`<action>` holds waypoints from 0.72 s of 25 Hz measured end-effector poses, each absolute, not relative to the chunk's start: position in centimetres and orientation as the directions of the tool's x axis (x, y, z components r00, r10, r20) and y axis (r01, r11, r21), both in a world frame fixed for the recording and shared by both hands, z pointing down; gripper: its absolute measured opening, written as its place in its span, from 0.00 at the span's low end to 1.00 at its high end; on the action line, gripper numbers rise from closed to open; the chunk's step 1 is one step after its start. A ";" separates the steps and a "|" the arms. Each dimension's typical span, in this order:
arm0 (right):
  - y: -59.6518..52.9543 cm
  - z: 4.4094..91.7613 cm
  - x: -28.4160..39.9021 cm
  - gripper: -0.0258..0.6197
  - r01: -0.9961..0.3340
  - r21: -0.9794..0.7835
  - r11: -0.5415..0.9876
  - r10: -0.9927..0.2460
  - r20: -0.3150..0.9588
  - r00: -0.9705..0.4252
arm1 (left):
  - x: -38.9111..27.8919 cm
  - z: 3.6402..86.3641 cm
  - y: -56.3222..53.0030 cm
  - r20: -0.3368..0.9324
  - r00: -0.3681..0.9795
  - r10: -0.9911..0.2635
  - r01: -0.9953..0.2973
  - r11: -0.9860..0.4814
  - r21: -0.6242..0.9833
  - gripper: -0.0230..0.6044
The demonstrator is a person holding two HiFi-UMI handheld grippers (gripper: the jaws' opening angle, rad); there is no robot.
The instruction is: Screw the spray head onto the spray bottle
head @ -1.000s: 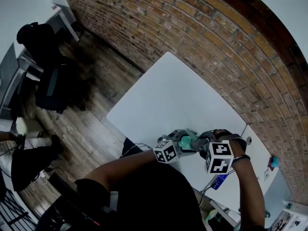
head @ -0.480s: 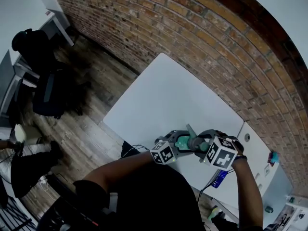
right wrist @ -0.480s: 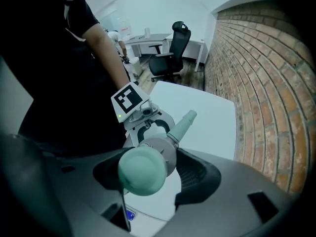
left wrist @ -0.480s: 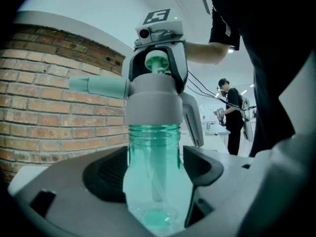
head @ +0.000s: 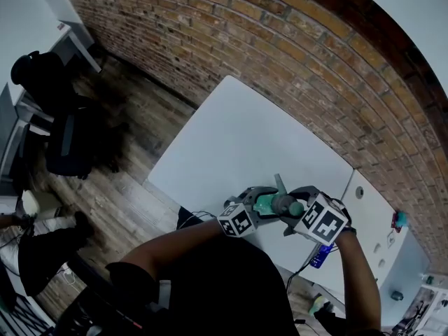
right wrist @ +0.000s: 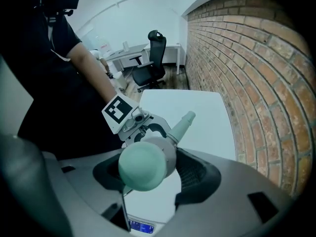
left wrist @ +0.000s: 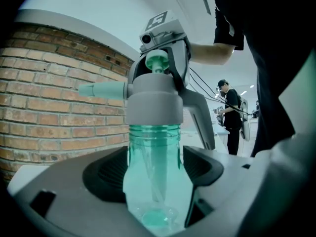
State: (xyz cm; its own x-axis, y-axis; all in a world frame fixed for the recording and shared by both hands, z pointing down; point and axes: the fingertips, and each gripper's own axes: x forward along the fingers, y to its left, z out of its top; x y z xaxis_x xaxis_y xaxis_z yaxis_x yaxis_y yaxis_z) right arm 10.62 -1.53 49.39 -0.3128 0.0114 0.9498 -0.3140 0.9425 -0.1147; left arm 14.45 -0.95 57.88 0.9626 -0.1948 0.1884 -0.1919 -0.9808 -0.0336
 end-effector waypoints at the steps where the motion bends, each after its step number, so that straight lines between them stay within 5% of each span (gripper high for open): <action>1: -1.5 49.4 10.7 0.45 -0.321 -0.114 0.940 0.009 0.950 -0.313 | 14.5 57.9 -1.0 0.188 0.963 -0.194 -0.192 -0.981 -0.033 0.57; 10: -1.8 48.3 10.7 0.45 -0.282 -0.102 0.954 0.010 0.951 -0.308 | 14.5 57.9 -1.0 0.182 0.963 -0.198 -0.194 -0.980 -0.037 0.57; 18: -1.5 45.3 9.4 0.45 -0.019 -0.030 0.999 0.023 0.953 -0.301 | 14.4 57.9 -1.0 0.181 0.964 -0.196 -0.193 -0.981 -0.037 0.57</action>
